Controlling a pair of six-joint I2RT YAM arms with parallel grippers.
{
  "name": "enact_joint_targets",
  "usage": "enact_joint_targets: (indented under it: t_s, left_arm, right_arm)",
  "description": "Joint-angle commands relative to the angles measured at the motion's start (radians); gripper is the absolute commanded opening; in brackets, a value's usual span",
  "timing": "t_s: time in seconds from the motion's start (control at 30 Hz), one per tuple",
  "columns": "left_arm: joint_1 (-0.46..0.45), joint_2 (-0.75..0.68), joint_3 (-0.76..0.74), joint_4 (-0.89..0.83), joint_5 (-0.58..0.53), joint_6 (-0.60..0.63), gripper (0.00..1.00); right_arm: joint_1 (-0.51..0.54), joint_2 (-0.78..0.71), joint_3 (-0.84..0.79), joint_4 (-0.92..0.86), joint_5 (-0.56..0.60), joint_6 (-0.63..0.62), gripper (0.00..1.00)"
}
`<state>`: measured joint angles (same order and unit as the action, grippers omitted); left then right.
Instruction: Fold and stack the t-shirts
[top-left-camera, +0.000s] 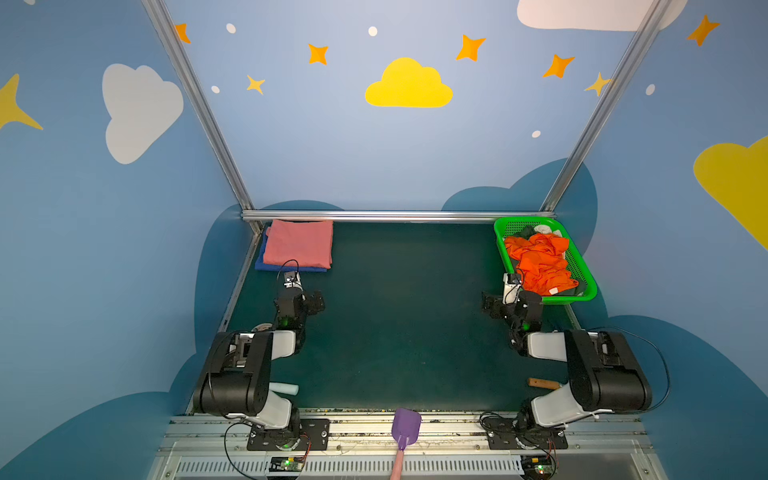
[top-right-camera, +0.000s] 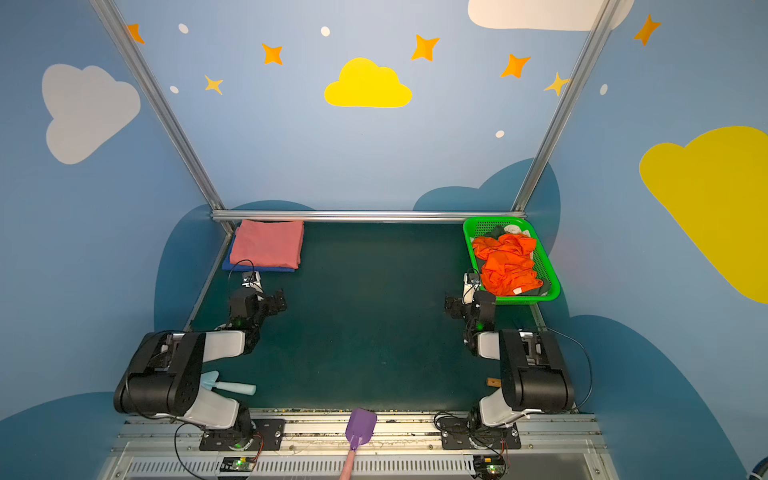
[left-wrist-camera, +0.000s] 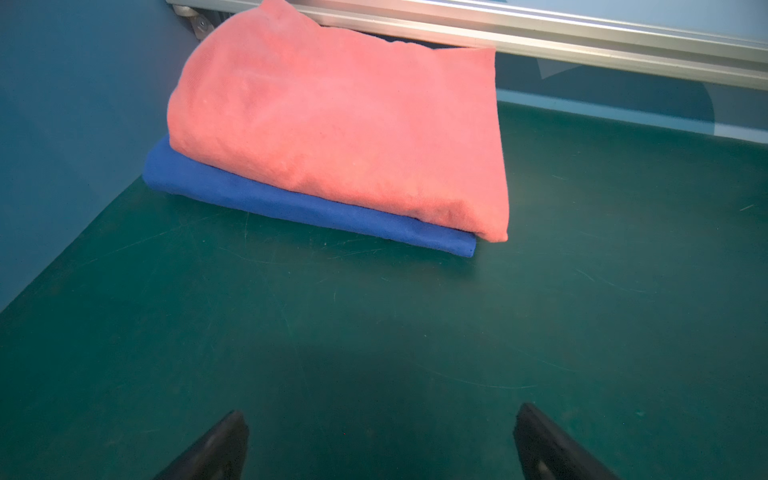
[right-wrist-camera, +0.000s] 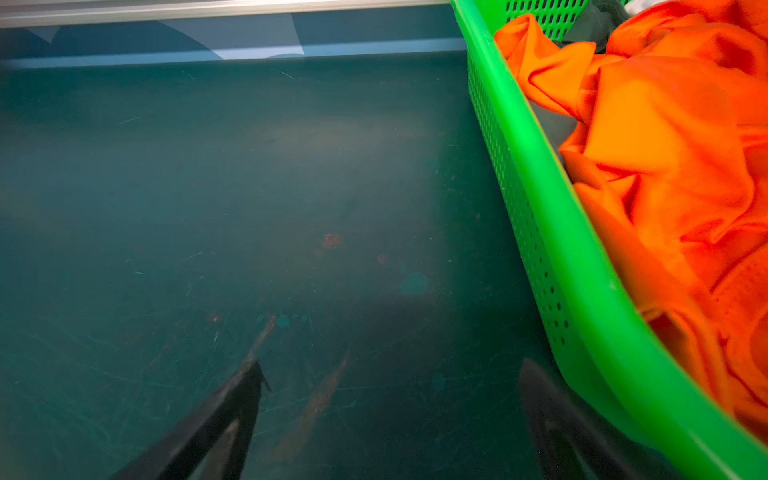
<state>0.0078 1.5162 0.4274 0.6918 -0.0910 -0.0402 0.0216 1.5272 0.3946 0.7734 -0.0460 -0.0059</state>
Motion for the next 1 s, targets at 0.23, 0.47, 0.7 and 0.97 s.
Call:
enact_joint_targets:
  t_s: [0.23,0.47,0.7,0.97]
  left_arm:
    - [0.003,-0.004,0.011,0.002,0.007,0.003,1.00]
    - [0.004,-0.004,0.011,0.002,0.007,0.003,1.00]
    - [0.003,-0.004,0.011,0.002,0.007,0.003,1.00]
    - [0.004,-0.004,0.011,0.002,0.007,0.003,1.00]
  right_arm:
    - [0.004,-0.020,0.023,-0.008,0.000,-0.008,0.98]
    - [-0.002,-0.019,0.026,-0.010,-0.008,-0.005,0.97]
    - [-0.002,-0.019,0.025,-0.010,-0.009,-0.006,0.97]
    - [-0.002,-0.019,0.025,-0.010,-0.008,-0.006,0.97]
